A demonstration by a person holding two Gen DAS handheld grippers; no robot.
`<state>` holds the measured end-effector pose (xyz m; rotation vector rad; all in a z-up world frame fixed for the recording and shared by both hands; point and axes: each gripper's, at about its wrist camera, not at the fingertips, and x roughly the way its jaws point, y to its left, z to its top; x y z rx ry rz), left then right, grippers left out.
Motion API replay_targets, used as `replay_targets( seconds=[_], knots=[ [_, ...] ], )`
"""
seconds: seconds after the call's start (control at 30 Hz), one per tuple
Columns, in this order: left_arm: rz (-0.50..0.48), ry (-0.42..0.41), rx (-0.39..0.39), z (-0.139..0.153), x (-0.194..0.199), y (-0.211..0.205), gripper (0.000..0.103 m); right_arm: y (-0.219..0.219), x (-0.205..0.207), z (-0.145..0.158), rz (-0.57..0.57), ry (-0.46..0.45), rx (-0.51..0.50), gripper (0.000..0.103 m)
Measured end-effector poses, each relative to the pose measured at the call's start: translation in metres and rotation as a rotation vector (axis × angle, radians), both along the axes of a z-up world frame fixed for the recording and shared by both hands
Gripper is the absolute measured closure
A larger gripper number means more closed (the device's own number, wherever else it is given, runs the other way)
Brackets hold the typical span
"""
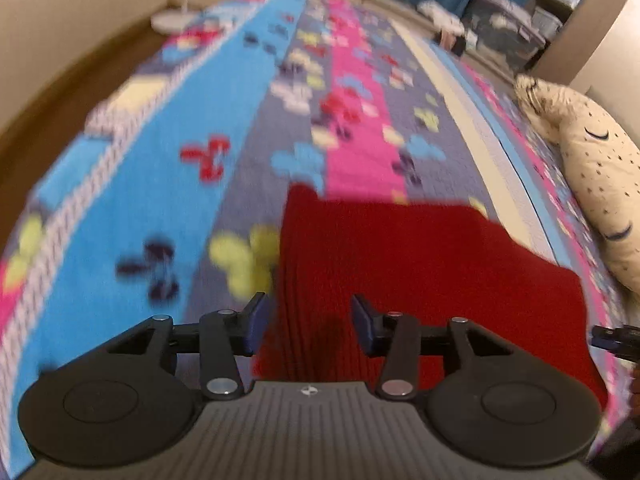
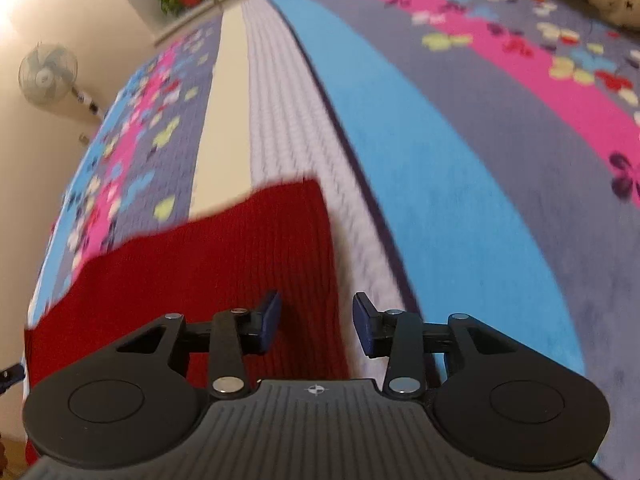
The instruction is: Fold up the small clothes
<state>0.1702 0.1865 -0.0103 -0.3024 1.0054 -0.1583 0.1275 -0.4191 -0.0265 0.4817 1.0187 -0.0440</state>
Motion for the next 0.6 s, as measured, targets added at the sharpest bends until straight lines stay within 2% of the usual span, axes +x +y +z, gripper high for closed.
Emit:
replay_targets(
  seconds=[0.1, 0.23, 0.3, 0.37, 0.4, 0.47, 0.57, 0.6],
  knots=[
    [-0.053, 0.079, -0.003, -0.003, -0.026, 0.001, 0.052, 0.003, -0.024, 0.002, 0.047, 0.024, -0.022, 0.055],
    [-0.086, 0.094, -0.051, -0.003, -0.063, 0.003, 0.052, -0.003, -0.059, -0.002, 0.042, 0.074, 0.042, 0.052],
    [-0.106, 0.118, -0.056, -0.009, -0.072, -0.001, 0.054, -0.002, -0.073, -0.002, 0.037, 0.078, 0.042, 0.052],
    [-0.135, 0.136, -0.018, -0.014, -0.076, -0.009, 0.067, 0.001, -0.082, 0.001, 0.042, 0.063, 0.044, 0.052],
    [-0.149, 0.128, -0.005, -0.013, -0.078, -0.012, 0.079, 0.004, -0.086, 0.001, 0.055, 0.057, 0.043, 0.054],
    [-0.148, 0.079, -0.005, -0.004, -0.080, -0.013, 0.086, 0.007, -0.089, 0.003, 0.080, 0.045, 0.052, 0.088],
    [-0.113, -0.034, -0.068, 0.018, -0.094, -0.005, 0.088, 0.009, -0.103, 0.023, 0.056, -0.064, 0.036, 0.091],
    [-0.103, -0.065, -0.079, 0.023, -0.101, -0.004, 0.088, 0.006, -0.111, 0.032, 0.024, -0.120, 0.069, 0.091]
  ],
)
